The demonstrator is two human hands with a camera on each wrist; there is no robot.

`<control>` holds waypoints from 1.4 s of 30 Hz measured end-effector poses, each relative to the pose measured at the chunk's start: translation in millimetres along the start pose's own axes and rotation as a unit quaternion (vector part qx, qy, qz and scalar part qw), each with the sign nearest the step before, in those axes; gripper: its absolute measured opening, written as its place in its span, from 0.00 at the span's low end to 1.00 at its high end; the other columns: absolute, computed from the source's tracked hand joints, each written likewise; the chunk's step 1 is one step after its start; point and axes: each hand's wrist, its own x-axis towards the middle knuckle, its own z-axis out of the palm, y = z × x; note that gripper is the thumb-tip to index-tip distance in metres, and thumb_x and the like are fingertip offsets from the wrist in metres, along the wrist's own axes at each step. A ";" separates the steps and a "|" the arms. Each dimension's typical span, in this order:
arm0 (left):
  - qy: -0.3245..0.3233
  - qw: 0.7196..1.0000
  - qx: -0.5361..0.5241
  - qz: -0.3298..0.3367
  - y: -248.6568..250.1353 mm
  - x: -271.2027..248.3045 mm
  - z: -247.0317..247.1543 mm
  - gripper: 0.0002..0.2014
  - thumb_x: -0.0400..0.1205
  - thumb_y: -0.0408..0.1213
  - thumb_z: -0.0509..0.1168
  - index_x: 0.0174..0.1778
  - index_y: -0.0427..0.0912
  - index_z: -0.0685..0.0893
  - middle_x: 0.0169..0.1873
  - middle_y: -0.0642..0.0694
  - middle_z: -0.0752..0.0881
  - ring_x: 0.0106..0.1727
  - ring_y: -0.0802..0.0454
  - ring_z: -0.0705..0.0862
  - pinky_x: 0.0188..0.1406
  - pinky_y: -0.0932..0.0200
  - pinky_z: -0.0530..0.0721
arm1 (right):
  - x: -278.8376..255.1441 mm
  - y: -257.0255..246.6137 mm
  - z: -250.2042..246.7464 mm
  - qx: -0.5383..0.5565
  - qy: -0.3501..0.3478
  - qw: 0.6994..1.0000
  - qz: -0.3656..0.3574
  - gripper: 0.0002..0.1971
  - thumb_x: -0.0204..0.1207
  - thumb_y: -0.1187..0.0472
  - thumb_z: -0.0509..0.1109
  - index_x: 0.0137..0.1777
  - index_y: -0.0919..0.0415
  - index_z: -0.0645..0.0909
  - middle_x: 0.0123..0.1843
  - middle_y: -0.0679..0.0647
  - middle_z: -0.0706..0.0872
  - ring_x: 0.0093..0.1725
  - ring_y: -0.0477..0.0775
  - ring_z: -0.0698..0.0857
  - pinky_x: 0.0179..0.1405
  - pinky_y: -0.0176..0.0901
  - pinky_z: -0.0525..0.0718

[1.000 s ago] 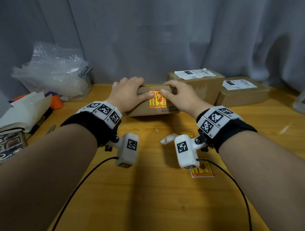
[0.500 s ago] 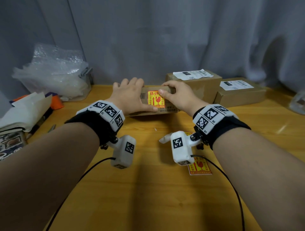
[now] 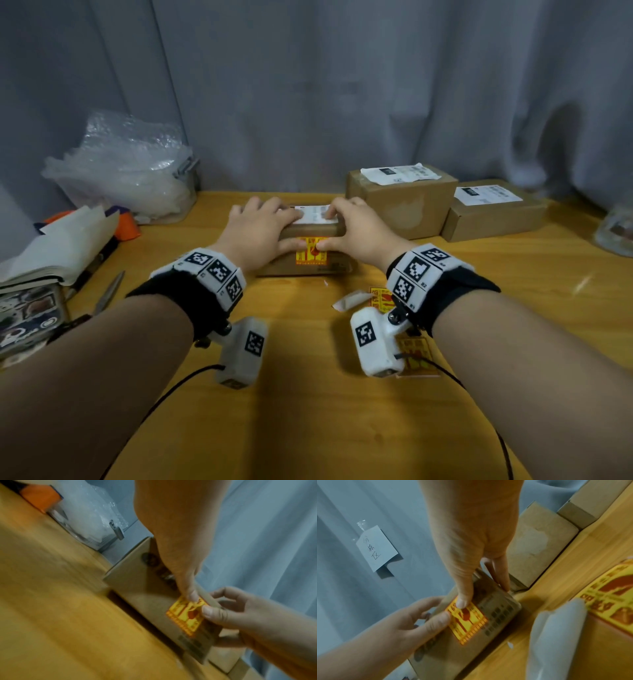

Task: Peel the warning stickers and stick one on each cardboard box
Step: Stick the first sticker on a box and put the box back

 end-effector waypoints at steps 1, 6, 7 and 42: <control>-0.020 1.000 0.017 -0.002 -1.6 -1.2 2.5 0.33 0.74 0.68 0.56 0.74 0.59 0.68 0.71 0.48 0.72 0.68 0.41 0.69 0.63 0.42 0.67 | 2.0 -3.0 4.6 -0.010 -0.003 1.000 -0.003 0.22 0.68 0.52 0.79 0.58 0.56 0.76 0.61 0.54 0.72 0.53 0.50 0.74 0.58 0.43 0.76; -0.015 0.999 -0.003 -0.032 -2.6 3.3 6.1 0.33 0.74 0.66 0.59 0.74 0.54 0.72 0.68 0.46 0.77 0.69 0.42 0.72 0.65 0.44 0.71 | 10.5 -6.4 14.1 -0.011 0.005 1.000 -0.015 0.19 0.71 0.52 0.76 0.60 0.57 0.81 0.62 0.55 0.77 0.58 0.55 0.78 0.60 0.45 0.77; -0.020 1.000 -0.001 -0.023 -4.0 5.9 5.4 0.33 0.75 0.65 0.59 0.74 0.53 0.72 0.68 0.45 0.77 0.68 0.41 0.73 0.65 0.45 0.72 | 12.1 -4.8 13.7 -0.008 0.006 1.000 -0.017 0.20 0.72 0.52 0.75 0.62 0.57 0.81 0.63 0.56 0.78 0.60 0.55 0.78 0.62 0.45 0.77; 0.008 0.984 -0.179 0.015 33.2 50.4 -37.3 0.18 0.85 0.48 0.56 0.54 0.39 0.84 0.44 0.42 0.85 0.50 0.44 0.81 0.46 0.55 0.75 | -15.9 24.4 -61.6 0.013 -0.037 0.997 0.065 0.07 0.79 0.60 0.67 0.51 0.59 0.86 0.42 0.51 0.87 0.49 0.54 0.86 0.54 0.46 0.84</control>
